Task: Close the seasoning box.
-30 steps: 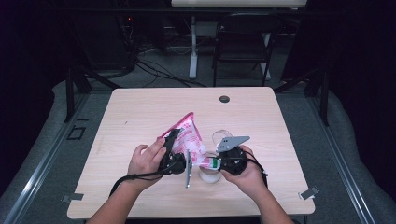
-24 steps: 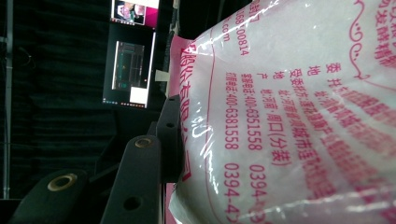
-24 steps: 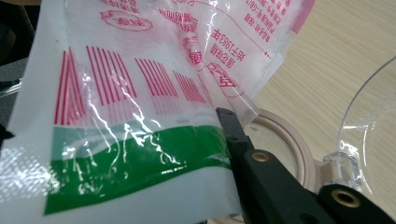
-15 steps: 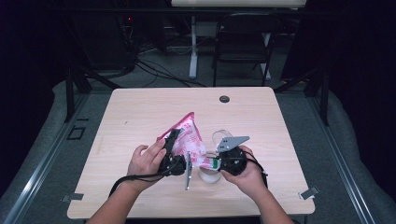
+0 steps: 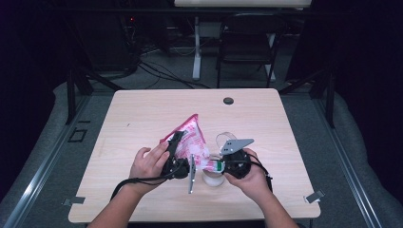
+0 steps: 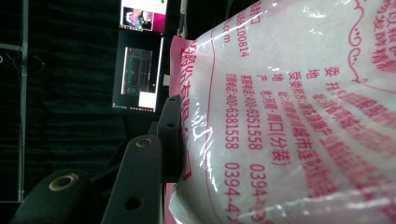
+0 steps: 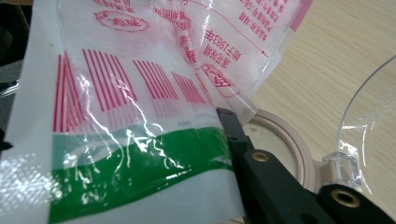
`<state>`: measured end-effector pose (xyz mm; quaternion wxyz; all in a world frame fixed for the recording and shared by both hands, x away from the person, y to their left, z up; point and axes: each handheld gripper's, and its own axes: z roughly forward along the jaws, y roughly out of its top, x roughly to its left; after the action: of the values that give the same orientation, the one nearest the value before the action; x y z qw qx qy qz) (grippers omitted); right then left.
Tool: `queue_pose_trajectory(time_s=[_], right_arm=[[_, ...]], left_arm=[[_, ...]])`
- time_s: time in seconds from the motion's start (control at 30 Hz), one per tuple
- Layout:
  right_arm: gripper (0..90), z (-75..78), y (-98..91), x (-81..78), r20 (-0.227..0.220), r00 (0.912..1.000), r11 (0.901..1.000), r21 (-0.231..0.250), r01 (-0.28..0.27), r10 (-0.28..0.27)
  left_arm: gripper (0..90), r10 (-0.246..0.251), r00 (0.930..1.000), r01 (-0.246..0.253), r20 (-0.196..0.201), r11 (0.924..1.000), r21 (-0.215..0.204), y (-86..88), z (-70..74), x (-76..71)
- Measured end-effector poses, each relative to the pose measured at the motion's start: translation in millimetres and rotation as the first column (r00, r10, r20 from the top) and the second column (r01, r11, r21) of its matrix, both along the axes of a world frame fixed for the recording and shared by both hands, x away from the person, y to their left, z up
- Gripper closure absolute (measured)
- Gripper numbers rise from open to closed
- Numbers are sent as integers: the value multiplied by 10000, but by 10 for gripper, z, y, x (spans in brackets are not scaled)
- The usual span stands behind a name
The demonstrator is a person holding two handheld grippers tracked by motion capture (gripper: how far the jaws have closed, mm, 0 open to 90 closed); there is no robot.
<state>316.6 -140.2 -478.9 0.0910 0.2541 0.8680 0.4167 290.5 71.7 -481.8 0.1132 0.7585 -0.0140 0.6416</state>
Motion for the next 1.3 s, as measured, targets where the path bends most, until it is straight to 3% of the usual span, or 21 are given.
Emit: queue_pose_trajectory(time_s=[0.63,1.0,1.3], right_arm=[[900,-4,-29,6,-89,9993,9993,-64,356,-356],[900,12,-48,0,305,9970,9970,-262,724,-716],[900,-23,-26,7,211,9975,9972,-333,677,-670]], left_arm=[[648,-174,9998,173,56,9998,105,-42,-1,-9],[649,-293,9993,290,243,9995,143,-75,0,-18],[650,-258,9995,253,190,9993,276,-54,-30,-28]])
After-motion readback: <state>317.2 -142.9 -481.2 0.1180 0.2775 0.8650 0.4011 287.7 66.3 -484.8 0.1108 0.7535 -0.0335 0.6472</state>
